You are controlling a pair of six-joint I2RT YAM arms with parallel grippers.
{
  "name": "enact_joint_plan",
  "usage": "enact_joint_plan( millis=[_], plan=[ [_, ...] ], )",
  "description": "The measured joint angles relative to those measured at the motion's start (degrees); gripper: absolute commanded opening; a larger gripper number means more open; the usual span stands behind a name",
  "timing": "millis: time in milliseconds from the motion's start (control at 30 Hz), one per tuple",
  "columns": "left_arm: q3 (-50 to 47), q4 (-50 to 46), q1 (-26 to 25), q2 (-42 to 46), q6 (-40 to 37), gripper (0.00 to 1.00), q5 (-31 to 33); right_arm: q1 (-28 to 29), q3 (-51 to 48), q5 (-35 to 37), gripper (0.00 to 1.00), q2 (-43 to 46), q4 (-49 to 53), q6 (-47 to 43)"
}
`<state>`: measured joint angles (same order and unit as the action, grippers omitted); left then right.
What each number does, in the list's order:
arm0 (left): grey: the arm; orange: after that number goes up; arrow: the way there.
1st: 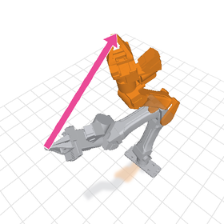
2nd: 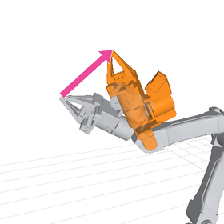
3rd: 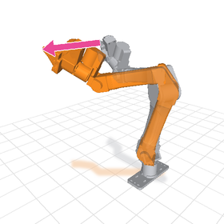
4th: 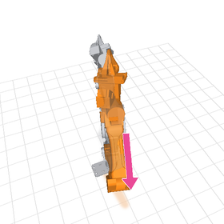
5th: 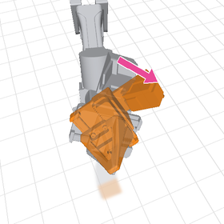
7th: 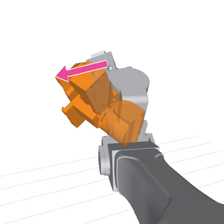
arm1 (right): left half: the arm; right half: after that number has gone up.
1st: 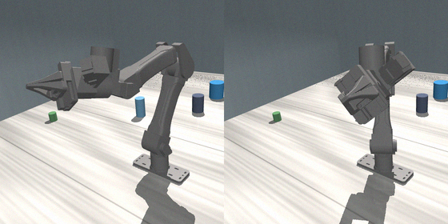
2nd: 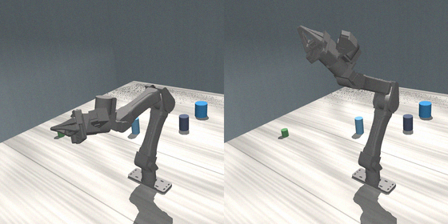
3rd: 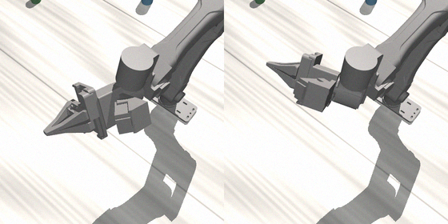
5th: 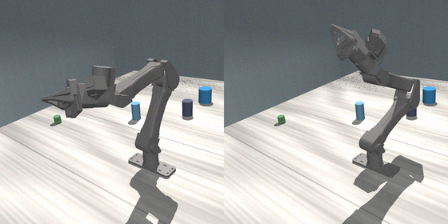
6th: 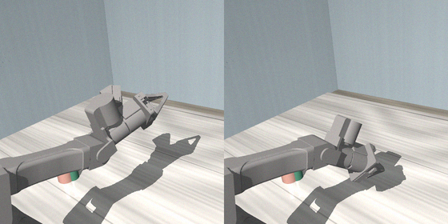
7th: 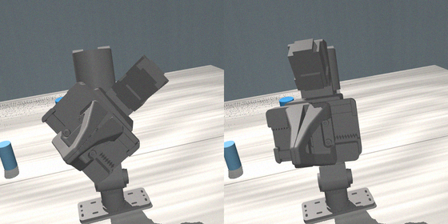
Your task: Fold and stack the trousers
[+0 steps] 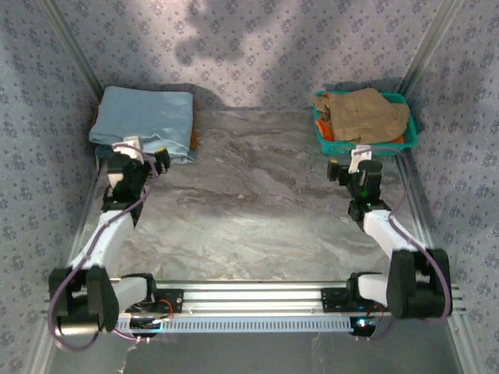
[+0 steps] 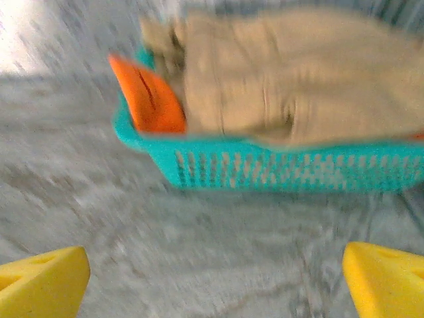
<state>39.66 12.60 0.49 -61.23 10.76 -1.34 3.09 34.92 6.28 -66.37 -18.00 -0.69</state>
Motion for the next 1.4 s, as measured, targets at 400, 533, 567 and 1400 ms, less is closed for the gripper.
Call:
enact_joint_plan(
  millis=[400, 533, 567, 1400],
  plan=[
    [-2.21, -28.59, 0.68, 23.17, 37.2, 1.0, -3.04, -7.13, 27.39, 0.09, 1.0, 4.02, 34.45, 25.55],
    [-12.68, -29.0, 0.74, 30.47, 42.93, 1.0, -3.34, -8.48, 33.33, -0.94, 1.0, -6.14, 41.51, 27.56],
    [-13.77, -29.18, 0.74, 31.65, 43.71, 1.0, -3.37, -8.48, 35.71, -0.98, 1.0, -9.09, 43.19, 27.78],
    [-15.52, -23.26, -0.9, 28.85, 45.27, 1.0, -14.16, -4.42, 90.51, 9.53, 0.78, -67.49, 62.69, 19.04]
  ],
)
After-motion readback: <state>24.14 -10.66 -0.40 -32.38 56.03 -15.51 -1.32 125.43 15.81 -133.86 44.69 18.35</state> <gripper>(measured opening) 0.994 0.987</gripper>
